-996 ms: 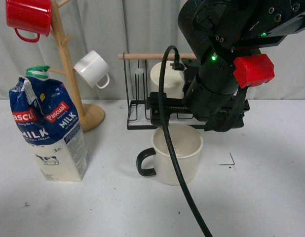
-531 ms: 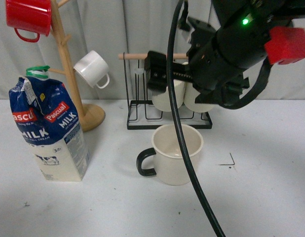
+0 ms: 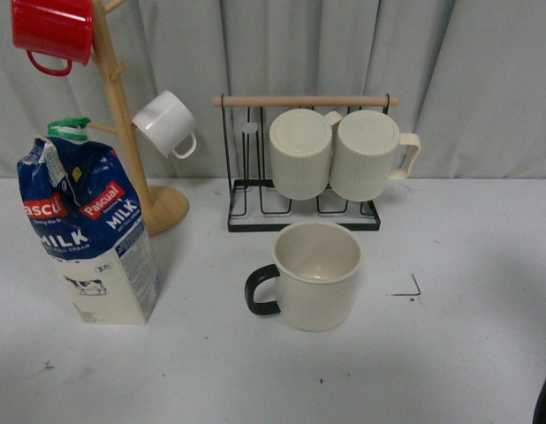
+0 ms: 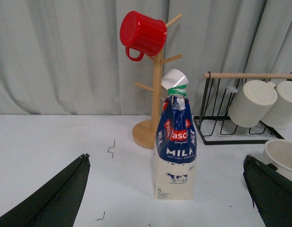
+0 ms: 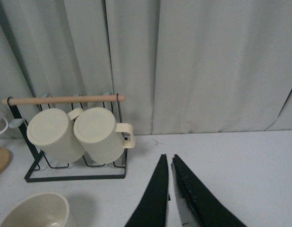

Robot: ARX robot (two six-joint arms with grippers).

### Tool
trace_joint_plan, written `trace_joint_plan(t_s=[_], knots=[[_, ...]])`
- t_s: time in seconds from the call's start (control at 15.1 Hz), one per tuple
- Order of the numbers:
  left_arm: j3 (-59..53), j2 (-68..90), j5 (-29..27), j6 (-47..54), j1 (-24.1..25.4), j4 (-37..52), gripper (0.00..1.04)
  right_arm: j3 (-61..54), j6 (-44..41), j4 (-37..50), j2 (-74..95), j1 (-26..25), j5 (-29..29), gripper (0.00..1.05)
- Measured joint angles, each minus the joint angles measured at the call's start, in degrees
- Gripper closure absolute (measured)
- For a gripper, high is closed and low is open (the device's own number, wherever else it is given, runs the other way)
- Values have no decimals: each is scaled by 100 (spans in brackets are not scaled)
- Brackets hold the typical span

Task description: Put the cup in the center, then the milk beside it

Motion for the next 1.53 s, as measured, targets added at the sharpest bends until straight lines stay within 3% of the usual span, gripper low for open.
trace_joint_plan(t_s=[0.07,0.53,0.6,0.73,0.8,1.0,1.53], knots=[[0,0,-2,0,0,0,7,-245,-24,50,-411,-184,-107,103],[0,0,0,0,0,0,7,-1447,-24,-601,-2103,-787,-678,103],[0,0,0,2,0,0,7,-1558,-26,-802,-2424,-1062,-1086,103],[0,0,-2,2,0,-2,7,-1668,-24,-1001,-2802,-1303,-1141,103],[0,0,2,2,0,0,7,-1849,-24,-728,-2800,-1287,-1193,103],[0,0,-2,2,0,-2,7,-1976,-24,-1182,-3158,-1263,-1189,103],[0,0,0,0,0,0,7,-1980,-26,-2872,-5038,-1263,-1189,103]])
